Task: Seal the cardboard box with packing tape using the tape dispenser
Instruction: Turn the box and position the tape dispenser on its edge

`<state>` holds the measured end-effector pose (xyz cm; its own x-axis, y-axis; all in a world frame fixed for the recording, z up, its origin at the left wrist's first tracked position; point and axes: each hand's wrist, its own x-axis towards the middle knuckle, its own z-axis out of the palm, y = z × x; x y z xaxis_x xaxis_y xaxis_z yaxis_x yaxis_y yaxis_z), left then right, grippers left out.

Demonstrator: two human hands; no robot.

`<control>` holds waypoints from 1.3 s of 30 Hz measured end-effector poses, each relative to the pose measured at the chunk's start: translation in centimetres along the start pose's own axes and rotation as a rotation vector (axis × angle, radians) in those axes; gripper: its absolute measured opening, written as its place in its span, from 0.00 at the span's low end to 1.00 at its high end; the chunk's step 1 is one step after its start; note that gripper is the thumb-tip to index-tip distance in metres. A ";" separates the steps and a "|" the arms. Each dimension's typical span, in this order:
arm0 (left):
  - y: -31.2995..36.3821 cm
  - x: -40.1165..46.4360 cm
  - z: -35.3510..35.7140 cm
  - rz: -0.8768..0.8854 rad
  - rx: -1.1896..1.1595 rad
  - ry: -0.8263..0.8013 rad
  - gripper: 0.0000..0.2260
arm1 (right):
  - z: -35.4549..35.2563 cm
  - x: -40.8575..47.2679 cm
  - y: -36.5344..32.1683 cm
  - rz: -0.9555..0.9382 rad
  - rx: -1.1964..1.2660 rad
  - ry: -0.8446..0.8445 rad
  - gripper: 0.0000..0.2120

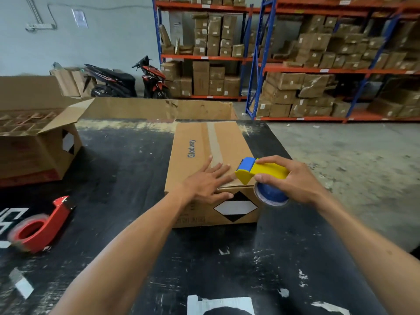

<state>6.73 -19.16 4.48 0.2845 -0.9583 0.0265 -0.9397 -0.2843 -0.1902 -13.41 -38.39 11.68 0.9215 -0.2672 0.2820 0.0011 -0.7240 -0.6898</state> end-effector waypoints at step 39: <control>3.5 -7.2 -10.4 -0.637 -2.230 0.376 0.25 | 3.1 2.7 1.1 -0.613 -0.289 0.079 0.29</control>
<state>-0.55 -13.59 13.85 0.7223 -0.6588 -0.2103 0.4582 0.2281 0.8591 -9.71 -37.92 9.63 0.7563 0.2079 0.6204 0.4000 -0.8972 -0.1870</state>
